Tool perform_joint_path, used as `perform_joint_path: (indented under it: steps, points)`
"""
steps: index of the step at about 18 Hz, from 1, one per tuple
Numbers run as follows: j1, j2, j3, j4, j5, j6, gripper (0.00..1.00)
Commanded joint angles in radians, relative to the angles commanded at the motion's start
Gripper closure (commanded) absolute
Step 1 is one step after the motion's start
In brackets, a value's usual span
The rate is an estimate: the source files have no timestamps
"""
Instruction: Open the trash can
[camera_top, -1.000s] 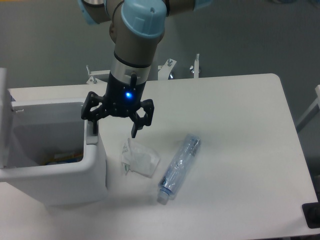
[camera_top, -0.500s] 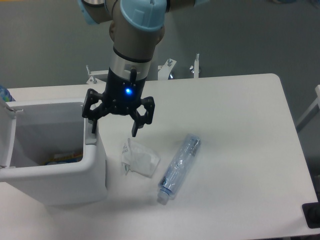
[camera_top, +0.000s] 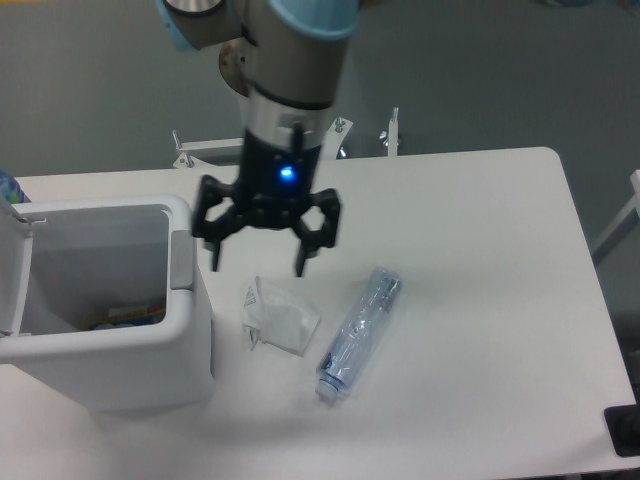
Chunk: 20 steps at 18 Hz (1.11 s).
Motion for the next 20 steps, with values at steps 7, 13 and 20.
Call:
perform_joint_path:
  steps: [7,13,20]
  points:
    - [0.155,0.014,0.003,0.000,0.002,0.176,0.00]
    - [0.221,0.017,0.005,-0.020,0.214,0.446,0.00]
    - [0.296,0.017,0.002,-0.095,0.313,0.857,0.00]
